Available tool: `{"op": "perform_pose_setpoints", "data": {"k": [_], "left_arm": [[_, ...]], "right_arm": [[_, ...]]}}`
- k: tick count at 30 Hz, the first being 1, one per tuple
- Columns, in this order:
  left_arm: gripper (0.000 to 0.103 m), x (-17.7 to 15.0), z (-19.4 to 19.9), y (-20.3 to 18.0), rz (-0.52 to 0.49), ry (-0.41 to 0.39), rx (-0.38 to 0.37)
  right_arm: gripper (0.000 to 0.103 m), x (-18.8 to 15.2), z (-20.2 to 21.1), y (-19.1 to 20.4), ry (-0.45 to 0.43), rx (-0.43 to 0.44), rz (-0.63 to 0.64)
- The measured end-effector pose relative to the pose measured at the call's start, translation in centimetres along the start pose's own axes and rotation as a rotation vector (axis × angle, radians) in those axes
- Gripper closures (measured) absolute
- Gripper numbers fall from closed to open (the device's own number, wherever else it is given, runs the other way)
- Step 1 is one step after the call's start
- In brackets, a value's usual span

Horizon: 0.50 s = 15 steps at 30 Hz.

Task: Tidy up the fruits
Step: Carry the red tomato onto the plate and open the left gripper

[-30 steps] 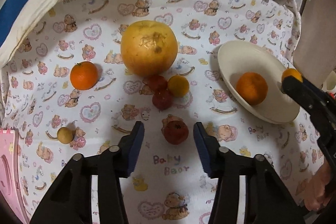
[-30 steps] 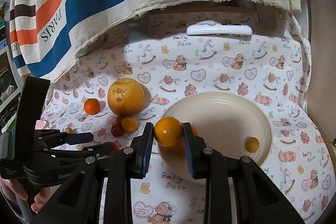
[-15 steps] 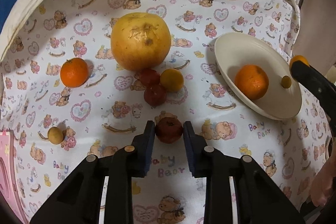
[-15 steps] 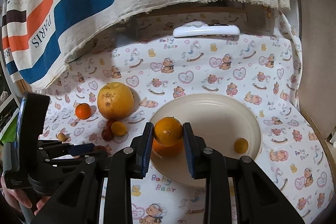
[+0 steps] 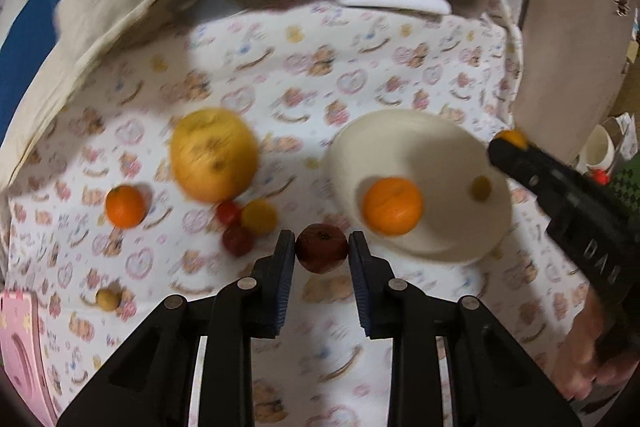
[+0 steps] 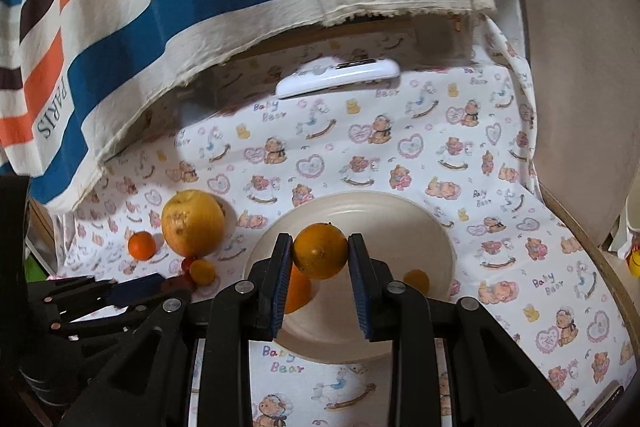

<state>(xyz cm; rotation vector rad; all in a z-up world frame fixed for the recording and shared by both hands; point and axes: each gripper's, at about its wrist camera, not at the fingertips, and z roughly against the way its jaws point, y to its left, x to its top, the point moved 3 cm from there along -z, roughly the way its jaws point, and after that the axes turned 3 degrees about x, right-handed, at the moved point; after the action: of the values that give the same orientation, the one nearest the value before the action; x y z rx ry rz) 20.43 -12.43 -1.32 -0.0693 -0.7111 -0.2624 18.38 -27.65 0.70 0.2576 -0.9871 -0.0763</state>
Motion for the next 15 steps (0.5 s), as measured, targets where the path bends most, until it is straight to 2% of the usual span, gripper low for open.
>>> {"op": "perform_pose_setpoints", "data": {"k": [4, 6, 8, 15], "left_arm": [[0.076, 2.6, -1.4, -1.3, -0.022, -0.009, 0.018], [0.076, 3.4, -2.4, -1.4, -0.012, 0.008, 0.002], [0.076, 3.7, -3.6, -1.6, 0.016, 0.054, -0.026], [0.076, 3.8, -6.2, -1.9, 0.033, 0.095, -0.024]], "right_arm": [[0.074, 0.1, -0.3, -0.9, 0.023, 0.007, -0.034], [0.074, 0.1, -0.7, -1.2, 0.039, -0.009, -0.037], [0.074, 0.0, -0.9, -1.5, 0.051, -0.030, -0.045], [0.074, -0.1, -1.2, -1.7, 0.071, -0.042, -0.051]]}}
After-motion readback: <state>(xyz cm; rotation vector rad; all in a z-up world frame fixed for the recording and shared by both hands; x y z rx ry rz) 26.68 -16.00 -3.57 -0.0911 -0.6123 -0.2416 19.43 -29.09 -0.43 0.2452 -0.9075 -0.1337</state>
